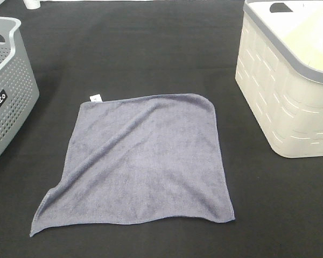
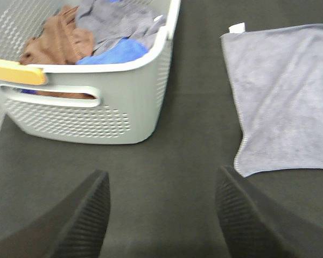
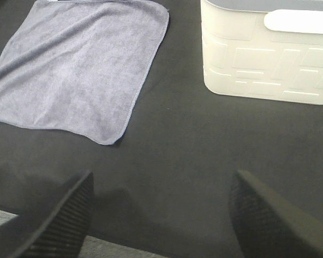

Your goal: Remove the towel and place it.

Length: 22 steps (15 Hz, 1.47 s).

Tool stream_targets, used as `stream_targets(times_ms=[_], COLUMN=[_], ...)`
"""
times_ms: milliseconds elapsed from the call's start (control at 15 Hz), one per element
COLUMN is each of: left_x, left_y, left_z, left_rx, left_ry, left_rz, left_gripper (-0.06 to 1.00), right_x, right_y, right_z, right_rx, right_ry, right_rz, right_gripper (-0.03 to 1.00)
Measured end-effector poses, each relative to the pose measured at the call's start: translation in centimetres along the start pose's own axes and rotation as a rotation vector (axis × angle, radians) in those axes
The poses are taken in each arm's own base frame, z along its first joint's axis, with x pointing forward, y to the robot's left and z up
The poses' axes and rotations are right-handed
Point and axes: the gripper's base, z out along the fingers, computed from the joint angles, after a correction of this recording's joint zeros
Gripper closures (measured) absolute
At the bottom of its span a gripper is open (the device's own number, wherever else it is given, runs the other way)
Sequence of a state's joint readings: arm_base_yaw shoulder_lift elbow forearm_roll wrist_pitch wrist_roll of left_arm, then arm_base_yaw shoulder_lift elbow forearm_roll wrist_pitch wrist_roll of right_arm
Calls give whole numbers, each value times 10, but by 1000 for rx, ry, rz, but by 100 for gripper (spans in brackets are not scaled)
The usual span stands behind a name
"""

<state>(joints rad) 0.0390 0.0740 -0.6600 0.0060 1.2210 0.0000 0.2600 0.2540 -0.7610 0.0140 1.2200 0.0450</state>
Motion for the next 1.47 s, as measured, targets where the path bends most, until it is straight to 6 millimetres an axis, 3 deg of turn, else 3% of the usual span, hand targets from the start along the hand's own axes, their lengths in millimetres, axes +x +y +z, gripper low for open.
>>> stream_targets(times_ms=[133, 400, 667, 1133, 1467], left_x=[17, 21, 20, 19, 19], left_y=[-3, -4, -3, -3, -3], left_z=[3, 13, 15, 23, 23], left_rx=[30, 44, 34, 28, 27], left_ry=[-22, -12, -32, -67, -67], left_rz=[27, 53, 47, -13, -13], left_gripper=[39, 39, 39, 39, 39], right_x=[19, 49, 57, 61, 60], right_y=[-1, -2, -1, 1, 4], right_z=[-5, 0, 38, 44, 45], right_rx=[-1, 1, -27, -42, 95], right_ry=[-62, -142, -104, -75, -78], right_rz=[-66, -142, -143, -124, -3], right_gripper=[28, 28, 28, 28, 28])
